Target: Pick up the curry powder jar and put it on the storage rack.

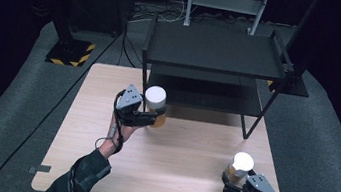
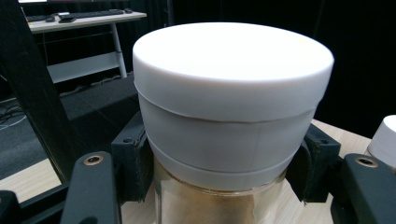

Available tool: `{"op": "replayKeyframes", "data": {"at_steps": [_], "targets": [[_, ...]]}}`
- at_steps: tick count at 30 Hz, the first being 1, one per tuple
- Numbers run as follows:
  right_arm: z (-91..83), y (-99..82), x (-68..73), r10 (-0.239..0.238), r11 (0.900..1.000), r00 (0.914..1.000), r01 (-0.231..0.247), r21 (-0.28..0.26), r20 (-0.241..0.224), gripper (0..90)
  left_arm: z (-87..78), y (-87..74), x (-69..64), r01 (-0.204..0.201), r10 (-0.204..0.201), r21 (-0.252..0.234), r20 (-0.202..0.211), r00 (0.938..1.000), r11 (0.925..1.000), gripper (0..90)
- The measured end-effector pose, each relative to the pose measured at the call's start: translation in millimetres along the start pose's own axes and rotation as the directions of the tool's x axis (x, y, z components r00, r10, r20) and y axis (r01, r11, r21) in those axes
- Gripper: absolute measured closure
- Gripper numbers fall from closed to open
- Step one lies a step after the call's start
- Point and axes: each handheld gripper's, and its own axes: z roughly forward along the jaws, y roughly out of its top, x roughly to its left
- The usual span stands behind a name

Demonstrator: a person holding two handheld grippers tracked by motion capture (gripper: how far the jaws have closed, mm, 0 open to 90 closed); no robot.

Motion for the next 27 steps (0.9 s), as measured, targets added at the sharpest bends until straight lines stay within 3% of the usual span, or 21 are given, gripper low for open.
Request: {"op": "replayKeyframes", "data": {"at_steps": [27], "targets": [[0.3, 0.5, -0.4, 0.003, 1.0000, 1.0000, -0.003, 0.003, -0.002, 2.0, 4.6, 24.7, 12.3, -0.012, 0.012, -0.010, 0.023, 0.9997, 0.9999, 34.9]]}}
